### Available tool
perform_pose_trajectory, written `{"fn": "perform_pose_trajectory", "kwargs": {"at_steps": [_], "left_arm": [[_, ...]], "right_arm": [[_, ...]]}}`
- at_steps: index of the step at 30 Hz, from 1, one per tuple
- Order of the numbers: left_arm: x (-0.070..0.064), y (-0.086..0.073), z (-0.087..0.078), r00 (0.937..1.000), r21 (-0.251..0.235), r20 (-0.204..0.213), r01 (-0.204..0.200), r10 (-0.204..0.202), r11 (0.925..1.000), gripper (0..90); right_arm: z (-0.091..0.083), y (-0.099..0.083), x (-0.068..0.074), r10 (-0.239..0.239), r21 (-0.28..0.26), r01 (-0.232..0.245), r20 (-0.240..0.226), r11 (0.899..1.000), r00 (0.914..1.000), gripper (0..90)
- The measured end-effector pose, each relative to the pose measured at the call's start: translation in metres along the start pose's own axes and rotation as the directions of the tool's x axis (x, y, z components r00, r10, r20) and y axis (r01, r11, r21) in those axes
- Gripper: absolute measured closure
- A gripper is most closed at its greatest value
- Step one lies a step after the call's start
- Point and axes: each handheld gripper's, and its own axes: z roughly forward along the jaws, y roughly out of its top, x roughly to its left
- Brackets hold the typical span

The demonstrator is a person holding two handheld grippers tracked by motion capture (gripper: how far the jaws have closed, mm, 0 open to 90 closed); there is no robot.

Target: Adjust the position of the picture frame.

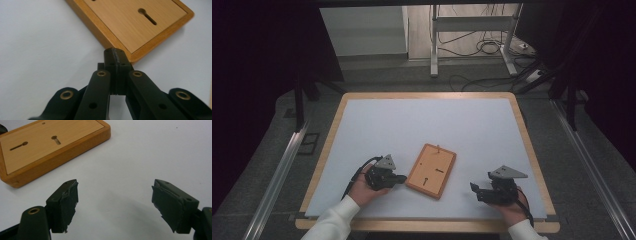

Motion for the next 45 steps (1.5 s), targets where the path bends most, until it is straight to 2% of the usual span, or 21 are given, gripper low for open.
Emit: {"fn": "perform_pose_trajectory", "kwargs": {"at_steps": [11,13,15,16,17,18,19,20,21,22,23,24,26,27,30,31,32,33,34,38,45], "left_arm": [[-0.002,0.003,0.002,1.0,-0.008,0.009,-0.003,0.003,1.0,90.0],[0.0,0.004,-0.002,0.9995,-0.017,-0.03,-0.003,0.003,0.9998,90.0],[0.004,0.004,-0.01,0.9975,-0.044,-0.068,0.018,-0.021,0.9989,90.0],[0.007,0.003,-0.014,0.995,-0.059,-0.094,0.029,-0.035,0.9978,89.9],[0.012,-0.001,-0.021,0.9874,-0.083,-0.145,0.053,-0.065,0.9952,86.0],[0.012,-0.001,-0.021,0.9874,-0.083,-0.145,0.053,-0.065,0.9952,82.0],[0.014,-0.003,-0.024,0.9825,-0.098,-0.166,0.068,-0.084,0.9928,82.0],[0.016,-0.004,-0.026,0.9768,-0.111,-0.191,0.077,-0.097,0.9908,76.6],[0.019,-0.006,-0.03,0.968,-0.127,-0.224,0.086,-0.113,0.9882,65.0],[0.019,-0.006,-0.03,0.968,-0.127,-0.224,0.086,-0.113,0.9882,57.7],[0.021,-0.006,-0.031,0.9646,-0.137,-0.232,0.095,-0.125,0.986,57.7],[0.022,-0.005,-0.032,0.9608,-0.153,-0.236,0.111,-0.145,0.982,46.5],[0.022,-0.005,-0.032,0.9599,-0.151,-0.24,0.11,-0.145,0.9823,42.6],[0.022,-0.005,-0.032,0.9593,-0.147,-0.244,0.108,-0.142,0.9833,37.2],[0.022,-0.006,-0.032,0.9581,-0.144,-0.25,0.106,-0.14,0.9839,35.5],[0.023,-0.006,-0.032,0.9582,-0.142,-0.25,0.107,-0.14,0.9842,34.1],[0.023,-0.006,-0.032,0.9586,-0.138,-0.249,0.106,-0.138,0.9847,33.6],[0.023,-0.006,-0.031,0.9592,-0.135,-0.246,0.109,-0.14,0.9848,33.1],[0.023,-0.006,-0.031,0.9593,-0.132,-0.245,0.11,-0.14,0.9851,32.6],[0.023,-0.006,-0.029,0.9615,-0.127,-0.239,0.107,-0.135,0.9861,31.6],[0.023,-0.007,-0.029,0.9627,-0.123,-0.234,0.11,-0.137,0.9863,30.7]], "right_arm": [[0.0,0.001,-0.001,0.003,-0.002,-0.003,0.007,1.0,1.0,21.2],[0.0,0.001,-0.002,0.005,-0.007,-0.005,0.015,1.0,0.9999,21.2],[-0.001,0.003,-0.004,0.003,-0.019,-0.003,0.029,1.0,0.9996,21.2],[-0.001,0.005,-0.005,-0.001,-0.022,0.001,0.032,1.0,0.9995,21.2],[0.0,0.008,-0.006,-0.008,-0.028,0.009,0.035,1.0,0.9993,22.5],[0.0,0.008,-0.006,-0.008,-0.028,0.009,0.035,1.0,0.9993,22.5],[0.001,0.009,-0.006,-0.014,-0.03,0.015,0.033,0.999,0.9994,23.2],[0.002,0.011,-0.007,-0.02,-0.031,0.021,0.033,0.999,0.9993,23.8],[0.006,0.015,-0.008,-0.027,-0.029,0.028,0.038,0.999,0.9989,26.5],[0.006,0.015,-0.008,-0.027,-0.029,0.028,0.038,0.999,0.9989,26.5],[0.009,0.017,-0.009,-0.026,-0.029,0.027,0.034,0.999,0.9991,28.7],[0.014,0.023,-0.01,-0.024,-0.029,0.025,0.031,0.999,0.9992,32.8],[0.017,0.026,-0.011,-0.024,-0.027,0.024,0.026,0.999,0.9994,36.1],[0.021,0.03,-0.012,-0.021,-0.033,0.021,0.024,0.999,0.9995,43.9],[0.025,0.033,-0.014,-0.008,-0.029,0.008,0.017,1.0,0.9998,50.1],[0.029,0.035,-0.014,-0.011,-0.018,0.011,0.007,1.0,0.9999,59.5],[0.031,0.037,-0.014,-0.011,-0.014,0.011,0.003,1.0,0.9999,64.7],[0.032,0.038,-0.014,-0.013,-0.009,0.013,0.003,1.0,0.9999,69.3],[0.032,0.038,-0.014,-0.013,-0.009,0.013,0.003,1.0,0.9999,69.3],[0.042,0.044,-0.012,-0.022,0.021,0.022,-0.003,1.0,0.9997,88.2],[0.067,0.054,-0.005,-0.042,0.071,0.042,-0.007,0.997,0.9991,89.5]]}}
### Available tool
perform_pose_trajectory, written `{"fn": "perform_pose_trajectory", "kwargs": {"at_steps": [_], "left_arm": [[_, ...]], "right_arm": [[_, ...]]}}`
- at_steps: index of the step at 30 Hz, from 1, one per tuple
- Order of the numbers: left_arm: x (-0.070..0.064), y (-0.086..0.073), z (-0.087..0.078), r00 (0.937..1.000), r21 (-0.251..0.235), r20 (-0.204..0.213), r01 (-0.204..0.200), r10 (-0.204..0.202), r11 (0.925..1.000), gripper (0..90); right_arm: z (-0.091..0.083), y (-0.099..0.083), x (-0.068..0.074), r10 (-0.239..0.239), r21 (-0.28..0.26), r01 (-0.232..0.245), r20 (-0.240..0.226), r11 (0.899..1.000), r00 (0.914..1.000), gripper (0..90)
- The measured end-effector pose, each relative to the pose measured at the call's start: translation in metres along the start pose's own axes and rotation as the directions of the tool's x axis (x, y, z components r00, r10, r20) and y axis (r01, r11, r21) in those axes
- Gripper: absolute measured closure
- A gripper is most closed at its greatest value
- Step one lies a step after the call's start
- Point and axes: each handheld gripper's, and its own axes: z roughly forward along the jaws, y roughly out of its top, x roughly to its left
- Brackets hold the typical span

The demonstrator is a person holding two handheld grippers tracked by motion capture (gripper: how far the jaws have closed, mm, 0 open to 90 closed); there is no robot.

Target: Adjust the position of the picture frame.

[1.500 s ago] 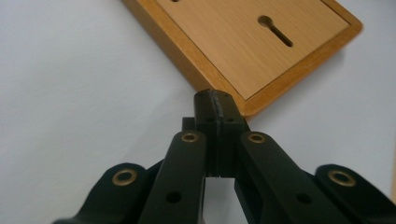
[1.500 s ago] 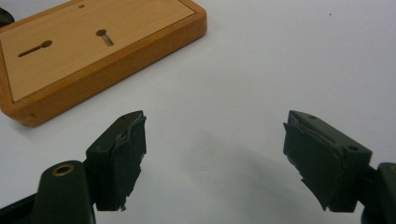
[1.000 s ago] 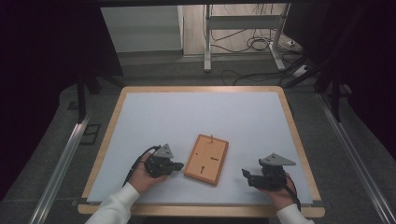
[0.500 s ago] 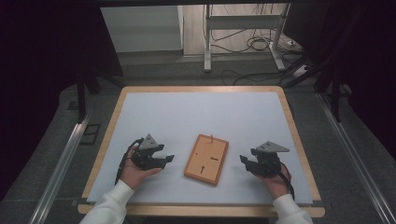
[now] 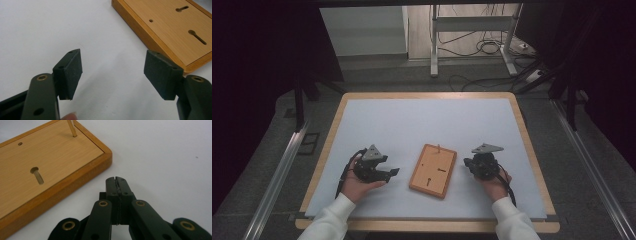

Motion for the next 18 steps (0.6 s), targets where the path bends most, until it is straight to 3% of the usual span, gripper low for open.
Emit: {"fn": "perform_pose_trajectory", "kwargs": {"at_steps": [10,18], "left_arm": [[0.003,-0.001,0.0,0.9999,0.002,-0.002,0.011,-0.011,0.9999,30.2],[0.0,0.0,-0.002,0.9999,-0.015,-0.006,-0.008,0.008,0.9999,30.5]], "right_arm": [[0.017,0.009,0.008,-0.024,0.016,0.024,0.003,1.0,0.9997,89.5],[0.027,0.012,0.007,-0.001,0.035,0.0,0.025,0.999,0.9997,89.6]]}}
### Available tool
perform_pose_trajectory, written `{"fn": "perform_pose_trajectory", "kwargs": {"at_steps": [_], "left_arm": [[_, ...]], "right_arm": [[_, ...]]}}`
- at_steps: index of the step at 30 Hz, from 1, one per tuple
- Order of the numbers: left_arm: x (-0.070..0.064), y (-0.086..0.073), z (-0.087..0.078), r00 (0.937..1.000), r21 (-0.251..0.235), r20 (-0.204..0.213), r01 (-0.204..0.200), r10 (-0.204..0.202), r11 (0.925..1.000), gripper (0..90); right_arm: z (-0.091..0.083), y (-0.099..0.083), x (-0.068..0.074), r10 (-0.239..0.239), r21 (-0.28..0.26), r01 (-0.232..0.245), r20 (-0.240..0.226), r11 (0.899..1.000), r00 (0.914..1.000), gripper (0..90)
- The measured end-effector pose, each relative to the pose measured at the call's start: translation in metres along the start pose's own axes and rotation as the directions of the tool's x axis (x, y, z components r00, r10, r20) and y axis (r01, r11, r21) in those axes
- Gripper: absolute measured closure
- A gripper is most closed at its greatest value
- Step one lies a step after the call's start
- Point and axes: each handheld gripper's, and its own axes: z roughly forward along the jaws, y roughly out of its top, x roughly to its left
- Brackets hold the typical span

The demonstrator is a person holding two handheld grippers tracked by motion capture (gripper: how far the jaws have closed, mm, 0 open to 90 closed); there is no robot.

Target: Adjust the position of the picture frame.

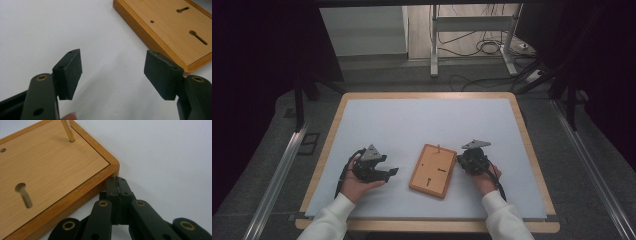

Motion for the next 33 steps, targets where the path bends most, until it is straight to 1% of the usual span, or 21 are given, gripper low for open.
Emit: {"fn": "perform_pose_trajectory", "kwargs": {"at_steps": [2,5,7,13,18,23,26,29,30,31,33], "left_arm": [[0.0,0.0,0.001,1.0,0.004,0.001,-0.001,0.001,1.0,30.5],[0.0,0.0,0.001,1.0,0.009,0.001,-0.002,0.002,1.0,30.4],[0.001,0.0,0.002,1.0,0.012,0.001,0.001,-0.001,0.9999,30.3],[0.002,-0.001,0.002,1.0,0.017,0.001,0.005,-0.005,0.9998,30.1],[0.003,-0.001,0.002,1.0,0.016,0.0,0.007,-0.007,0.9998,30.1],[0.004,-0.002,0.003,1.0,0.023,0.002,0.004,-0.004,0.9997,30.1],[0.003,-0.002,0.003,1.0,0.025,0.003,0.002,-0.002,0.9997,30.1],[0.004,-0.002,0.003,1.0,0.023,0.002,0.003,-0.003,0.9997,30.0],[0.004,-0.002,0.002,1.0,0.022,0.002,0.003,-0.003,0.9998,30.0],[0.004,-0.002,0.002,1.0,0.02,0.001,0.003,-0.003,0.9998,30.0],[0.004,-0.002,0.002,1.0,0.018,0.002,0.004,-0.004,0.9998,30.0]], "right_arm": [[0.001,0.001,-0.001,0.01,0.0,-0.01,-0.002,1.0,0.9999,89.6],[0.004,0.003,0.0,0.007,-0.002,-0.007,-0.002,1.0,1.0,89.7],[0.006,0.005,0.002,-0.006,0.003,0.006,0.0,1.0,1.0,89.7],[0.015,0.012,0.01,-0.023,-0.004,0.023,-0.025,1.0,0.9994,89.7],[0.022,0.019,0.019,-0.057,-0.007,0.057,-0.043,0.998,0.9974,89.7],[0.025,0.021,0.022,-0.067,-0.013,0.066,-0.052,0.998,0.9964,89.7],[0.027,0.023,0.024,-0.076,-0.008,0.075,-0.056,0.997,0.9956,89.7],[0.025,0.023,0.023,-0.072,-0.01,0.072,-0.065,0.997,0.9953,89.6],[0.023,0.022,0.022,-0.076,-0.013,0.075,-0.06,0.997,0.9953,89.6],[0.019,0.021,0.021,-0.079,-0.019,0.078,-0.054,0.997,0.9954,89.6],[0.009,0.018,0.017,-0.065,-0.035,0.063,-0.06,0.997,0.9961,89.6]]}}
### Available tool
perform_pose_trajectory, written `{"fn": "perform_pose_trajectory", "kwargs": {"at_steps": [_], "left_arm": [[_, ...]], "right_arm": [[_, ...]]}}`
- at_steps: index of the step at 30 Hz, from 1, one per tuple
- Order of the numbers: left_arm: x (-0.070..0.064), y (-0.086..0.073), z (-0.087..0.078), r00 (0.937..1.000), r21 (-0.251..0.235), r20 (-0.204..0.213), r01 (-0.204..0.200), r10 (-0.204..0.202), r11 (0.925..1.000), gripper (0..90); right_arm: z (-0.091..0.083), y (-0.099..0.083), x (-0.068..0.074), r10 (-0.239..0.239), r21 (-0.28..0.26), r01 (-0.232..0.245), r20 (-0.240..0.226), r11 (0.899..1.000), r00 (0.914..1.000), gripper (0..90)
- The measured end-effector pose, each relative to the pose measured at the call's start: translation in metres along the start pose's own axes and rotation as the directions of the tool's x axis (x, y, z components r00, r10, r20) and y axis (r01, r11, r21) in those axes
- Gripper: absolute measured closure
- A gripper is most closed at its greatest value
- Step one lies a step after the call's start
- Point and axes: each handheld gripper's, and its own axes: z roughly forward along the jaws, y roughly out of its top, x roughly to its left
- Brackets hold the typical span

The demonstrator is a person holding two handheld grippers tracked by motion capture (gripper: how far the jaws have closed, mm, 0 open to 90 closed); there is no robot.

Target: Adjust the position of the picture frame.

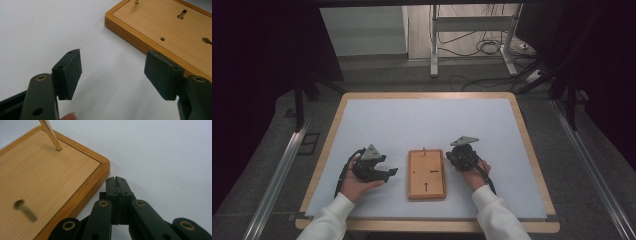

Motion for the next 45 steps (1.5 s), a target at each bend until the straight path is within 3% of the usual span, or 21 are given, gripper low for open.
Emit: {"fn": "perform_pose_trajectory", "kwargs": {"at_steps": [10,18,21,24,27,33,45], "left_arm": [[0.002,-0.001,0.0,0.9999,0.0,-0.009,-0.014,0.014,0.9999,29.9],[0.001,-0.001,0.0,0.9996,-0.009,-0.008,-0.026,0.026,0.9996,29.9],[0.001,-0.001,0.001,0.9994,-0.005,-0.007,-0.032,0.032,0.9995,29.8],[0.002,-0.001,0.002,0.9995,-0.006,-0.003,-0.032,0.032,0.9995,29.8],[0.004,-0.001,0.003,0.9995,0.001,-0.003,-0.032,0.032,0.9995,29.8],[0.002,0.002,0.006,0.999,0.001,-0.009,-0.044,0.044,0.999,29.7],[-0.002,0.009,0.01,0.9982,-0.008,0.003,-0.06,0.06,0.9982,29.7]], "right_arm": [[-0.059,-0.031,-0.015,0.013,-0.066,-0.014,-0.016,0.998,0.9998,89.6],[-0.089,-0.066,-0.02,0.005,-0.064,-0.006,-0.025,0.998,0.9997,86.9],[-0.093,-0.075,-0.021,0.0,-0.054,-0.002,-0.039,0.999,0.9992,78.0],[-0.097,-0.078,-0.021,0.021,-0.071,-0.024,-0.038,0.997,0.999,54.8],[-0.097,-0.078,-0.021,0.029,-0.103,-0.031,-0.016,0.994,0.9995,41.8],[-0.098,-0.082,-0.018,0.013,-0.087,-0.013,0.009,0.996,0.9999,36.4],[-0.102,-0.087,-0.019,0.016,-0.077,-0.014,0.032,0.997,0.9994,33.7]]}}
